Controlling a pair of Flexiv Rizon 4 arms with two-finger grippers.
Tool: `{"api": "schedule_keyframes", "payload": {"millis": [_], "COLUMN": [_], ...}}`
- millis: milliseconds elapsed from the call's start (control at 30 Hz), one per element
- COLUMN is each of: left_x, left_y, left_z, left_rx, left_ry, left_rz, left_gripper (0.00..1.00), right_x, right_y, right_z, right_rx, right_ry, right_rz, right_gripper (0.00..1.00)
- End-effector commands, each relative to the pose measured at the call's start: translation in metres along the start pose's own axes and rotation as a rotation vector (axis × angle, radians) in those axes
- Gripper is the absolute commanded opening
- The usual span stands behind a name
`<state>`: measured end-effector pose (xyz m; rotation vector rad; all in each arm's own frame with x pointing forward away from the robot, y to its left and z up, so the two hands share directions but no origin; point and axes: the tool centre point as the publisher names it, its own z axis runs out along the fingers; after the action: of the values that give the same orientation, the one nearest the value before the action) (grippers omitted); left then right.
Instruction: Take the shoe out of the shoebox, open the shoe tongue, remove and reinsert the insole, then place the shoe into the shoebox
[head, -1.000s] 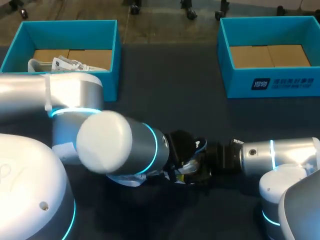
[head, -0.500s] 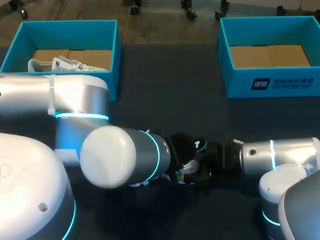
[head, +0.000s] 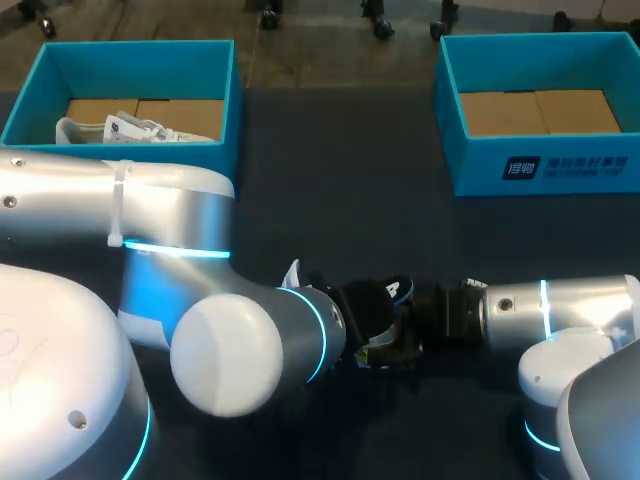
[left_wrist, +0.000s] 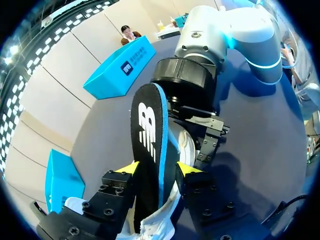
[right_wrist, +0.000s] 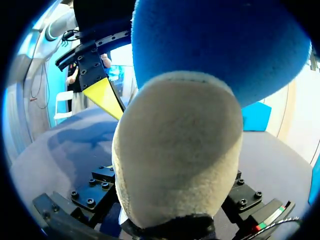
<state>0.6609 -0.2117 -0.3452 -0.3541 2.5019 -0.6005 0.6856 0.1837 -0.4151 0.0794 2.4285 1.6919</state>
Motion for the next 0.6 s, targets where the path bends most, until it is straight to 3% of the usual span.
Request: {"api": "schedule_keyframes", "payload": {"millis": [33, 600], "left_x": [0.007, -0.005], "left_y": [-0.002, -0.004], "left_z": [0.005, 0.001], "left_rx": [-0.002, 0.011], "left_ry": [-0.024, -0.041], "left_rz": [0.0, -0.025], "left_gripper": [0.48, 0.47], "right_x": [0.001, 0.001], "right_y": [-0.001, -0.001], "right_z": [0.003, 0.003], "right_rx": [0.003, 0.003], "right_ry": [-0.001, -0.001], "right_rz": [-0.001, -0.001], "right_gripper": [0.0, 0.0]}}
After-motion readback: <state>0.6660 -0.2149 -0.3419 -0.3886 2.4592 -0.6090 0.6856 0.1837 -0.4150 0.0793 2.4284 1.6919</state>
